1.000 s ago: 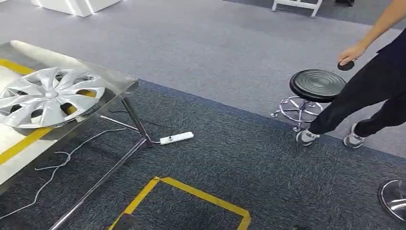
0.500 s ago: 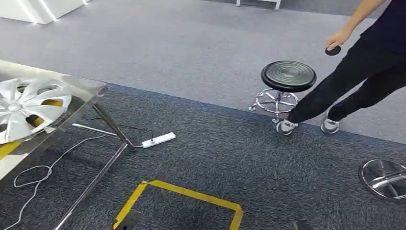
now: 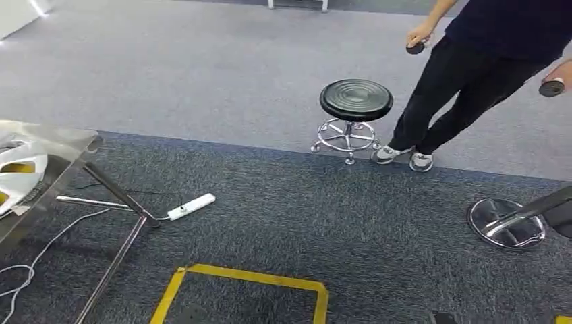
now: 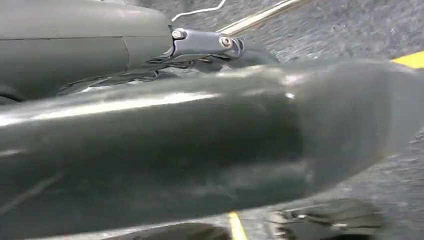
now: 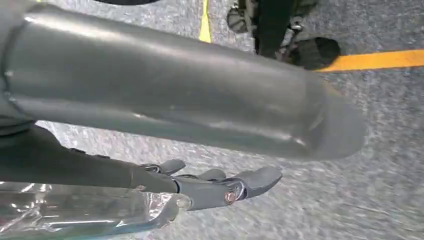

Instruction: Take the parts from the cabinet and place them on the table.

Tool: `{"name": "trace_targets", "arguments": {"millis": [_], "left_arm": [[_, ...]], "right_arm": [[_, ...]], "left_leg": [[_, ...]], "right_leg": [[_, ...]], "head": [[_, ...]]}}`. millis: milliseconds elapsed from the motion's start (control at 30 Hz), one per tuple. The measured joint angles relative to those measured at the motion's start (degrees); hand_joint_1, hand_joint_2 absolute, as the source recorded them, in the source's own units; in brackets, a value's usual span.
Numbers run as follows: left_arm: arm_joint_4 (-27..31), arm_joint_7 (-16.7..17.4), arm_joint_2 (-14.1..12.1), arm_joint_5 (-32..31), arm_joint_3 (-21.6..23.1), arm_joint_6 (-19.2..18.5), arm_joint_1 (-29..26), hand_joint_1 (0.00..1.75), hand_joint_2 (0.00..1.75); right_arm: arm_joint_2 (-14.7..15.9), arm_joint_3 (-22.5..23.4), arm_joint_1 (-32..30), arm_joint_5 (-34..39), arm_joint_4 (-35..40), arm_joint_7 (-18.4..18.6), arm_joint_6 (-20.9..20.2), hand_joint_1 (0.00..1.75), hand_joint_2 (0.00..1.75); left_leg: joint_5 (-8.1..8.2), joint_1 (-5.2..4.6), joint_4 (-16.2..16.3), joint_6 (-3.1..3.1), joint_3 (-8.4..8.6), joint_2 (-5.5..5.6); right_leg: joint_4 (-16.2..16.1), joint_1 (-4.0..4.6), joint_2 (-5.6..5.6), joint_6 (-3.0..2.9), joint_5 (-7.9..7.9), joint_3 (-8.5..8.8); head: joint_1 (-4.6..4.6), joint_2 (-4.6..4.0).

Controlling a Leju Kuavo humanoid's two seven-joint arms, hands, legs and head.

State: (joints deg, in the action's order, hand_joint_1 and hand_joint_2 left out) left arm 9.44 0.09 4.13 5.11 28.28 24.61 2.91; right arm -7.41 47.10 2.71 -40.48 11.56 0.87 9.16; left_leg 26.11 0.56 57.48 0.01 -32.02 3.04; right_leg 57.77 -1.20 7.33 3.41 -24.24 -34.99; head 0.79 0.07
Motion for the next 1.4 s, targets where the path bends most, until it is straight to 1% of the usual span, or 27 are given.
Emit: {"name": "trace_targets", "arguments": {"millis": [33, 100, 167, 200, 233, 300, 333, 367, 533, 567, 633, 700, 767, 800, 833, 867, 900, 1000, 1033, 1100, 1133, 1200, 1233, 1300, 1333, 1367, 1400], "left_arm": [[0.0, 0.0, 0.0, -0.22, 0.22, 0.02, 0.08, 0.0, 0.0], [0.0, -0.81, 0.07, -0.39, 0.74, 0.17, 0.02, 0.0, 0.0], [0.0, -3.33, 0.09, -0.22, 1.0, 0.88, -0.27, 0.0, 0.0], [0.0, -5.21, 0.13, 0.33, 1.0, 1.27, -0.19, 0.0, 0.0], [0.0, -6.46, 0.22, 0.57, 0.98, 1.55, 0.07, 0.0, 0.0], [0.0, -7.0, 0.46, 0.77, 0.98, 1.68, 0.79, 0.0, 0.0], [0.0, -7.1, 0.61, 0.83, 0.98, 1.71, 1.08, 0.0, 0.0], [0.0, -7.13, 0.63, 0.85, 0.98, 1.73, 1.21, 0.0, 0.0], [0.11, -8.57, 0.81, 1.45, 0.98, 2.12, 1.86, 0.0, 0.0], [0.11, -9.31, 0.92, 1.58, 0.94, 2.12, 2.2, 0.0, 0.0], [0.13, -10.47, 1.31, 1.21, 0.94, 1.84, 2.84, 0.0, 0.0], [0.15, -10.99, 1.68, 0.14, 0.98, 1.1, 3.19, 0.0, 0.0], [0.15, -10.51, 2.05, -0.5, 1.07, 0.63, 3.2, 0.0, 0.0], [0.13, -9.53, 2.19, -0.44, 1.11, 0.74, 3.1, 0.0, 0.0], [0.13, -8.65, 2.19, -0.24, 1.11, 1.16, 2.88, 0.0, 0.0], [0.13, -7.6, 2.19, -0.17, 1.09, 1.88, 2.48, 0.0, 0.0], [0.11, -6.5, 2.19, -0.37, 1.09, 2.75, 2.05, 0.0, 0.0], [0.07, -4.28, 1.7, -0.94, 1.22, 3.76, 0.91, 0.0, 0.0], [0.07, -4.44, 1.53, -0.83, 1.2, 4.07, 0.77, 0.0, 0.0], [0.07, -5.47, 1.2, 0.05, 1.16, 4.66, 0.82, 0.0, 0.0], [0.07, -6.12, 1.05, 0.72, 1.11, 4.91, 0.77, 0.0, 0.0], [0.07, -6.97, 0.92, -0.11, 0.98, 6.06, 0.9, 0.0, 0.0], [0.07, -6.56, 0.98, -1.32, 1.18, 6.43, 1.11, 0.0, 0.0], [0.07, -5.4, 1.29, -2.34, 1.77, 5.79, 1.44, 0.0, 0.0], [0.07, -5.22, 1.49, -2.49, 1.94, 5.55, 1.39, 0.0, 0.0], [0.07, -5.22, 1.62, -2.6, 2.16, 5.42, 1.3, 0.0, 0.0], [0.07, -5.22, 1.6, -2.51, 2.34, 5.18, 1.2, 0.0, 0.0]], "right_arm": [[0.0, 0.22, -0.2, 0.0, 0.0, 0.15, 0.04, 0.0, 0.0], [-0.04, 0.35, -0.03, -0.2, 0.0, 0.44, 0.07, 0.0, 0.0], [0.0, 0.37, 0.19, -0.55, 0.0, 0.9, 0.17, 0.0, 0.0], [0.0, 0.37, 0.03, -0.9, 0.0, 1.27, 0.22, 0.0, 0.0], [0.0, 0.37, -0.23, -1.22, 0.0, 1.75, 0.2, 0.0, 0.0], [0.0, 0.37, -0.43, -1.4, 0.0, 2.01, 0.2, 0.0, 0.0], [0.07, 0.37, -0.36, -1.42, 0.0, 2.01, 0.24, 0.0, 0.0], [0.07, 0.37, -0.19, -1.49, 0.0, 2.01, 0.24, 0.0, 0.0], [0.09, 0.37, -0.33, -1.77, 0.0, 2.89, 0.24, 0.0, 0.0], [0.09, 0.37, -0.38, -2.03, 0.0, 2.87, 0.24, 0.0, 0.0], [0.22, 0.37, -0.12, -2.43, 0.02, 1.45, 0.2, 0.0, 0.0], [0.28, 0.37, -0.01, -2.4, 0.02, -0.17, -0.3, 0.0, 0.0], [0.28, 0.37, -0.05, -2.4, 0.0, 0.13, -0.37, 0.0, 0.0], [0.26, 0.37, -0.06, -2.4, 0.0, 0.83, -0.22, 0.0, 0.0], [0.22, 0.39, -0.08, -2.4, 0.0, 1.36, -0.11, 0.0, 0.0], [0.13, 0.39, -0.09, -2.43, 0.0, 1.66, -0.07, 0.0, 0.0], [0.13, 0.39, 0.02, -2.56, 0.0, 1.88, 0.0, 0.0, 0.0], [0.13, 0.41, -0.52, -2.84, 0.0, 2.08, -0.04, 0.0, 0.0], [0.15, 0.41, -0.63, -2.97, 0.0, 2.03, -0.22, 0.0, 0.0], [0.09, 0.37, -0.31, -3.45, 0.0, 1.59, -0.7, 0.0, 0.0], [0.09, 0.37, 0.16, -3.67, 0.0, 1.27, -0.77, 0.0, 0.0], [0.2, 0.35, 0.63, -4.4, 0.0, 0.44, -1.31, 0.0, 0.0], [0.26, 0.26, 0.62, -4.94, 0.0, 0.28, -1.46, 0.0, 0.0], [0.26, 0.24, 0.52, -5.22, 0.0, -1.23, -1.35, 0.0, 0.0], [0.26, 0.24, 0.62, -5.27, 0.0, -1.73, -1.29, 0.0, 0.0], [0.26, 0.24, 0.8, -5.29, 0.0, -2.08, -1.25, 0.0, 0.0], [0.26, 0.24, 1.1, -5.29, 0.0, -2.41, -1.27, 0.0, 0.0]], "left_leg": [[-0.28, 0.24, -0.42, 0.55, 0.13, -0.75], [-0.15, -0.07, -0.42, 1.27, 0.23, -1.88], [-0.07, -0.36, -0.41, 1.4, 0.26, -3.5], [0.0, -0.42, -0.4, 1.49, 0.3, -4.21], [0.05, -0.42, -0.4, 1.45, 0.39, -4.71], [0.29, -0.41, -0.39, 1.17, 0.73, -5.6], [0.52, -0.39, -0.39, 0.89, 1.07, -6.21], [0.82, -0.76, -0.36, 0.51, 1.27, -6.64], [1.35, -0.58, -0.35, -0.86, 1.74, -8.21], [2.54, -0.46, 0.92, -1.09, 1.36, -6.29], [6.95, -0.4, 9.09, -1.22, -2.36, -4.13], [9.61, -0.42, 17.48, -1.15, -6.63, -3.63], [6.92, -0.41, 15.86, -0.9, -6.33, -3.41], [4.15, -0.4, 11.76, -0.73, -4.52, -3.15], [1.46, -0.34, 6.59, -0.6, -2.07, -2.35], [-0.04, -0.13, 2.38, -0.57, -0.08, -0.22], [0.54, 0.09, -0.08, -0.57, 0.74, 0.96], [0.36, -0.53, 0.31, 0.02, 0.36, -0.08], [-0.08, -0.21, -0.21, 0.63, 0.45, -0.76], [-0.13, -0.29, -0.34, 1.27, 0.43, -1.68], [-0.11, -0.44, -0.34, 1.39, 0.44, -2.48], [-0.07, -0.57, -0.33, 1.46, 0.38, -3.94], [-0.06, -0.58, -0.33, 1.46, 0.4, -4.47], [0.04, -0.57, -0.32, 1.36, 0.58, -5.57], [0.2, -0.55, -0.28, 1.13, 0.77, -6.17], [0.4, -0.62, -0.22, 0.81, 1.02, -6.7], [0.67, -1.17, -0.04, 0.41, 0.96, -7.11]], "right_leg": [[0.61, -0.01, -1.06, 0.11, -0.31, -0.06], [6.62, 0.22, -5.49, 0.27, -4.24, -2.96], [16.36, 0.24, -6.69, 0.44, -8.54, -7.67], [18.8, 0.23, -6.86, 0.51, -9.01, -8.83], [18.15, 0.22, -6.94, 0.52, -7.99, -8.41], [10.16, 0.19, -7.6, 0.43, -3.73, -4.04], [4.5, 0.19, -8.78, 0.43, -1.57, -0.8], [1.18, 0.44, -10.92, 0.37, -1.45, 0.92], [0.89, 0.36, -8.01, -1.36, -0.59, 1.06], [0.88, 0.33, -7.68, -1.58, -0.55, 1.05], [0.88, 0.31, -6.82, -2.06, -0.48, 0.94], [0.88, 0.44, -5.52, -2.27, -0.44, 0.83], [0.88, 0.45, -4.22, -2.27, -0.4, 0.85], [0.88, 0.4, -3.49, -2.18, -0.32, 0.88], [0.88, 0.31, -2.76, -2.04, -0.23, 0.91], [0.88, 0.21, -2.09, -1.8, -0.12, 0.79], [1.49, 0.63, -1.37, -1.43, -0.2, 0.34], [0.61, -0.03, -0.18, -0.25, 0.5, -0.05], [0.77, -0.07, -0.26, 0.08, 0.45, -0.74], [4.86, 0.2, -5.44, 0.1, -2.43, -2.53], [9.5, 0.17, -6.46, 0.34, -4.97, -4.65], [17.87, 0.18, -6.85, 0.61, -8.45, -8.42], [18.96, 0.17, -6.87, 0.67, -8.37, -8.76], [12.83, 0.14, -7.25, 0.68, -4.76, -5.07], [7.48, 0.14, -8.1, 0.65, -2.62, -1.99], [2.51, 0.16, -10.08, 0.73, -1.21, 1.04], [1.53, 0.51, -10.72, 0.41, -1.68, 1.8]], "head": [[-0.04, 0.0], [0.59, 0.0], [0.52, 0.0], [0.52, 0.0], [0.5, 0.0], [0.55, 0.0], [0.55, 0.0], [0.61, 0.0], [0.44, 0.0], [0.35, 0.0], [0.22, 0.0], [0.22, 0.0], [0.2, 0.0], [0.24, 0.0], [0.2, 0.0], [0.22, 0.0], [0.22, 0.0], [0.24, 0.0], [0.13, 0.0], [0.7, 0.0], [0.7, 0.0], [0.68, 0.0], [0.68, 0.0], [0.7, 0.0], [0.68, 0.0], [0.7, 0.0], [0.72, 0.0]]}}
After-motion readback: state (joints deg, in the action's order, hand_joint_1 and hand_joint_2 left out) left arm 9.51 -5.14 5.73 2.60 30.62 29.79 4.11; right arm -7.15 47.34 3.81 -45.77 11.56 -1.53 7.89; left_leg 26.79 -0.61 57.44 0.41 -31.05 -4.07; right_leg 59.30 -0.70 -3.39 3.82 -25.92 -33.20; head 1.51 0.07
